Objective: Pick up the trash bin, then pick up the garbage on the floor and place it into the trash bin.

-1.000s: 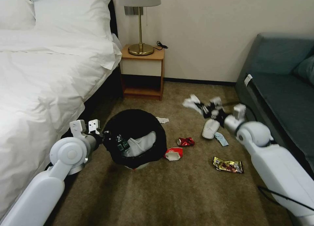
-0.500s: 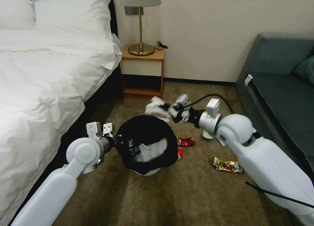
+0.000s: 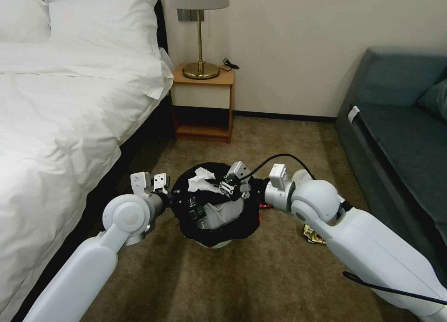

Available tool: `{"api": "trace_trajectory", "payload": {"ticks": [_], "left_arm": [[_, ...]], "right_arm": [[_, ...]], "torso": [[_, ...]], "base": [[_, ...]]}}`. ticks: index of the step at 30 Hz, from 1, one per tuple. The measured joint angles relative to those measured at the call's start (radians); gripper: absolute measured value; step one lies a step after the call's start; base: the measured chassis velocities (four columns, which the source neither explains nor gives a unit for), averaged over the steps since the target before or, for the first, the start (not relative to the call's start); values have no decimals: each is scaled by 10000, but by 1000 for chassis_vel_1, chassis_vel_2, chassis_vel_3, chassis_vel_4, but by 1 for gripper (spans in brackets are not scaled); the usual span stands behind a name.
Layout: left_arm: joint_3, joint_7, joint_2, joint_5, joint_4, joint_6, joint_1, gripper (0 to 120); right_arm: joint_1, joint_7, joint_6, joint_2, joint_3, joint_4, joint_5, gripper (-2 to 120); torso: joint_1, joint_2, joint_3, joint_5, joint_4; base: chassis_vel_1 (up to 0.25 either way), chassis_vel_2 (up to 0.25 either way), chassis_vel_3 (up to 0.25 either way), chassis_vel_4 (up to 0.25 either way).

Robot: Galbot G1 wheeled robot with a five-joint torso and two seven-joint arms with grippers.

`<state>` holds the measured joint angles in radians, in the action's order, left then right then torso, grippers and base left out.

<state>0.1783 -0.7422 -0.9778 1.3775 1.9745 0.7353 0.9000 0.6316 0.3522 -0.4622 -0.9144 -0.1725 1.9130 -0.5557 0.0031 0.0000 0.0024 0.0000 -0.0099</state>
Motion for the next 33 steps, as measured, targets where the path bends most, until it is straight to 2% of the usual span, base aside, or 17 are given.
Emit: {"api": "trace_trajectory", "payload": {"ticks": [2, 3, 5, 8, 11, 12, 15, 16, 18, 19, 22, 23, 27, 29, 31, 32, 33], "left_arm": [[60, 11, -1, 0, 3, 0, 0, 3], [60, 11, -1, 0, 3, 0, 0, 3], [113, 24, -8, -5, 2, 0, 1, 3], [133, 35, -9, -6, 2, 0, 3, 3], [188, 48, -29, -14, 3, 0, 27, 3], [188, 48, -29, -14, 3, 0, 27, 3], [278, 53, -56, -15, 20, 0, 58, 3], [278, 53, -56, -15, 20, 0, 58, 3], [366, 70, -68, -20, 39, 0, 84, 3], [366, 70, -68, -20, 39, 0, 84, 3], [472, 140, -69, -102, 64, 0, 128, 3], [572, 203, -60, -191, 93, 0, 188, 3], [622, 257, -42, -269, 134, 0, 235, 3], [818, 377, -15, -518, 302, 0, 434, 3], [945, 379, 5, -592, 394, 0, 564, 3], [1121, 329, 62, -649, 544, 0, 764, 3], [1121, 329, 62, -649, 544, 0, 764, 3]], "right_arm": [[-25, -18, 17, -76, -120, -120, -17, 38], [-25, -18, 17, -76, -120, -120, -17, 38], [-26, -141, 148, -154, -185, -254, -57, 48], [-24, -216, 166, -183, -186, -266, -92, 54], [-22, -484, 172, -236, -41, -229, -252, 70], [-22, -484, 172, -236, -41, -229, -252, 70], [-21, -876, 177, -264, 335, -198, -500, 85], [-21, -876, 177, -264, 335, -198, -500, 85], [39, -1378, 223, -274, 632, -169, -789, 95], [39, -1378, 223, -274, 632, -169, -789, 95], [171, -2196, 388, -274, 925, -159, -1226, 99], [413, -3125, 660, -228, 1248, -186, -1451, 100], [685, -3610, 918, -122, 1519, -243, -1470, 100], [2002, -4339, 1389, 143, 2649, -303, -1349, 100], [2380, -4546, 1428, 152, 2959, -303, -1314, 100], [2803, -4847, 1486, 101, 3333, -305, -1280, 100], [2803, -4847, 1486, 101, 3333, -305, -1280, 100]], "torso": [[0, 0, 0, -1, 0], [0, 0, 0, -1, 0], [1, 0, 0, 0, 0], [0, 0, 0, -1, 0], [0, 0, 0, -1, 0], [0, 0, 0, -1, 0], [0, 0, 0, -1, 0], [0, 0, 0, -1, 0], [0, 0, 0, -1, 1], [0, 0, 0, -1, 1], [0, 0, 0, 0, 0], [0, 0, 0, 0, 2], [1, 0, 0, 0, 3], [1, 0, 0, 2, -5], [0, 0, -1, 1, -11], [0, 0, 0, 3, -1], [0, 0, 0, 3, -1]], "base": [[0, 0, 0, 0], [0, 0, 0, 0], [0, 0, 0, 0], [0, 0, 0, 0], [0, 0, 0, 0], [0, 0, 0, 0], [0, 0, 0, 0], [0, 0, 0, 0], [0, 0, 0, 0], [0, 0, 0, 0], [0, 0, 0, 0], [0, 0, 0, 0], [0, 0, 0, 0], [0, 0, 0, 0], [0, 0, 0, 0], [0, 0, 0, 0], [0, 0, 0, 0]]}}
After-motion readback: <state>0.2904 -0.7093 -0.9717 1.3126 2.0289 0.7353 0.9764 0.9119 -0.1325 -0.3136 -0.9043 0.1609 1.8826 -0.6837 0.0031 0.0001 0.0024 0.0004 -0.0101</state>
